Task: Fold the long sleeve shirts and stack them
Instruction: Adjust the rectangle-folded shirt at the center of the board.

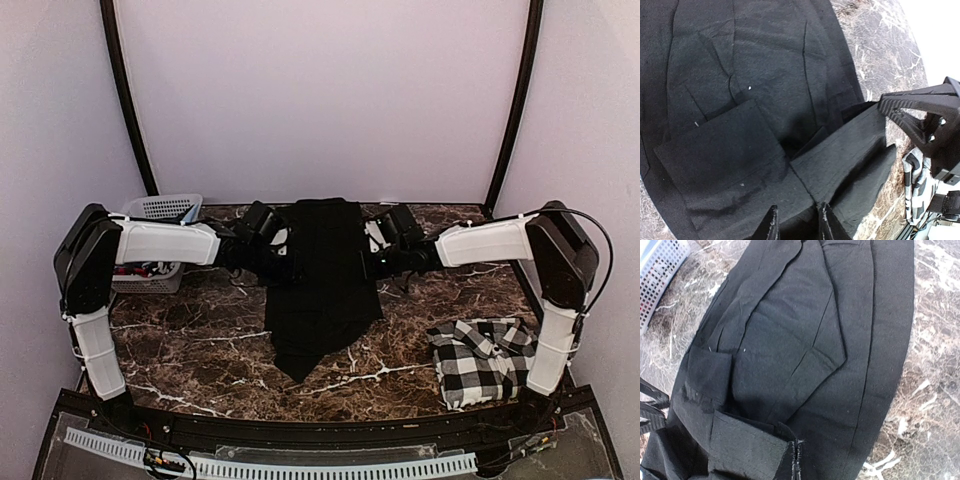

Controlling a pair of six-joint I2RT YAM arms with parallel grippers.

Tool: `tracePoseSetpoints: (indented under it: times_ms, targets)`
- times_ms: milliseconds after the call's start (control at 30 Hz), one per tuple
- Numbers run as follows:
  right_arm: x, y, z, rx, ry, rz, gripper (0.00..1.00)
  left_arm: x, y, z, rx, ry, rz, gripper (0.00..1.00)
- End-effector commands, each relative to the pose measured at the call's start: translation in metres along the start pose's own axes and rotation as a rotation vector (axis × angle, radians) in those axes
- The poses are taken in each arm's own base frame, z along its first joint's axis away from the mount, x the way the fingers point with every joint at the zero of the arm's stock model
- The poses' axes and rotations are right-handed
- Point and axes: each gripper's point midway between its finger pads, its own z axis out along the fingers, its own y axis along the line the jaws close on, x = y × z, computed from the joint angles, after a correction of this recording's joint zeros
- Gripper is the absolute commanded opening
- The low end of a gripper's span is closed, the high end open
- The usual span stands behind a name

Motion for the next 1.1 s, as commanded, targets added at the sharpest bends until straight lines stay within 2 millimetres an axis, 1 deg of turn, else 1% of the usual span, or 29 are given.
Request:
tracePoseSetpoints:
  times_ms: [0,133,267,467,533,633,733,900,1067]
  targets:
    - [-0.037,0.001,-0.007,-0.007,-0.109,0.019,0.00,0.008,0.011,0.004,-0.024,0.027,-0.015,0.27]
    - [-0.039,-0.007,-0.003,0.003,-0.115,0.043,0.00,0.014,0.014,0.011,-0.017,0.057,-0.020,0.27]
    - [-0.045,-0.011,0.003,-0.002,-0.139,0.057,0.00,0.021,0.015,0.018,-0.001,0.090,-0.026,0.27]
    - [-0.051,-0.017,0.017,0.000,-0.143,0.078,0.00,0.028,0.019,0.021,-0.009,0.113,-0.027,0.26]
    - [-0.051,-0.019,0.021,0.008,-0.140,0.077,0.00,0.027,0.020,0.020,-0.016,0.113,-0.026,0.26]
    - [-0.050,-0.030,0.026,0.045,-0.135,0.088,0.00,0.025,0.020,0.017,-0.027,0.103,-0.025,0.26]
    - [-0.050,-0.039,0.030,0.040,-0.124,0.115,0.00,0.023,0.019,0.014,-0.028,0.094,-0.022,0.26]
    - [-0.049,-0.040,0.031,0.039,-0.114,0.110,0.00,0.017,0.014,0.005,-0.025,0.072,-0.015,0.27]
    - [-0.053,-0.039,0.031,0.040,-0.111,0.095,0.03,0.015,0.012,0.000,-0.025,0.062,-0.005,0.28]
